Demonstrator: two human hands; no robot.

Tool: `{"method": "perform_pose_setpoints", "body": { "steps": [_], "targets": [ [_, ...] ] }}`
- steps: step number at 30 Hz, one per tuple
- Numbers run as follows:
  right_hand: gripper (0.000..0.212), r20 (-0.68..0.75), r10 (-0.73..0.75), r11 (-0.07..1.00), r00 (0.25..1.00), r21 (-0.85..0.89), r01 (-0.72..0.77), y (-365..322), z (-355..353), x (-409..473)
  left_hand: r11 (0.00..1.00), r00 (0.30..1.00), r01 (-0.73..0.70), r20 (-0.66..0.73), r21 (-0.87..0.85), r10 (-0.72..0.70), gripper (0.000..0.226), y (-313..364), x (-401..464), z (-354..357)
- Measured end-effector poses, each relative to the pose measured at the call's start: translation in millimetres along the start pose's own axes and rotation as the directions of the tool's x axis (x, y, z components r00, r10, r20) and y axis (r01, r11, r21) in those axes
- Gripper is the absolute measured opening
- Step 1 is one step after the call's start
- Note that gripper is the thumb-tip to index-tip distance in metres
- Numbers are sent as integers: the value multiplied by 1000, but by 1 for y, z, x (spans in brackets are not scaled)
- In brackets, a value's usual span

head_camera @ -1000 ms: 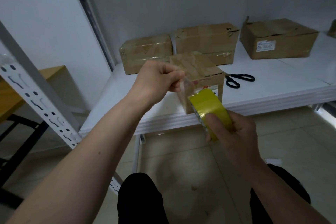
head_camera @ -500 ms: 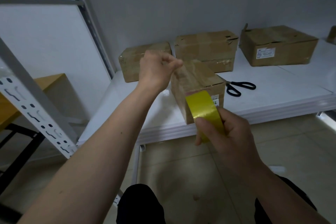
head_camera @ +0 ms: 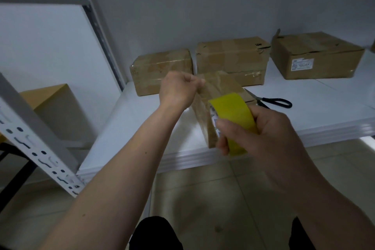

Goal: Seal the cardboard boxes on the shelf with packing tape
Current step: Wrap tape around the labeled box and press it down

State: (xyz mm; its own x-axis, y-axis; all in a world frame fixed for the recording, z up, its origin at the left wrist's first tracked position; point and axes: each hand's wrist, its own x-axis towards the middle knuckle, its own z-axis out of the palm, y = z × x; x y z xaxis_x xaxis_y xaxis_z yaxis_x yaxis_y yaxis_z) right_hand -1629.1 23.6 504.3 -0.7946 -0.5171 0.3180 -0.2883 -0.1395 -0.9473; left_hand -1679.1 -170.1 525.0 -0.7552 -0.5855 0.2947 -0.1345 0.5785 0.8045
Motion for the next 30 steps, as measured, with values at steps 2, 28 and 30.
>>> {"method": "perform_pose_setpoints", "body": {
  "steps": [2, 28, 30],
  "targets": [
    [16, 77, 10, 1000, 997, -20, -8, -1, -1, 0, 1000, 1000, 13, -1, -16, -13, 16, -5, 4, 1],
    [29, 43, 134, 973, 990, 182, -140, 1, 6, 14, 847, 909, 365, 345, -386, -234, 96, -29, 30, 3],
    [28, 42, 119, 977, 992, 175, -124, 2, 6, 14, 833, 920, 385, 234, -397, -314, 70, -26, 30, 10]
  ]
}}
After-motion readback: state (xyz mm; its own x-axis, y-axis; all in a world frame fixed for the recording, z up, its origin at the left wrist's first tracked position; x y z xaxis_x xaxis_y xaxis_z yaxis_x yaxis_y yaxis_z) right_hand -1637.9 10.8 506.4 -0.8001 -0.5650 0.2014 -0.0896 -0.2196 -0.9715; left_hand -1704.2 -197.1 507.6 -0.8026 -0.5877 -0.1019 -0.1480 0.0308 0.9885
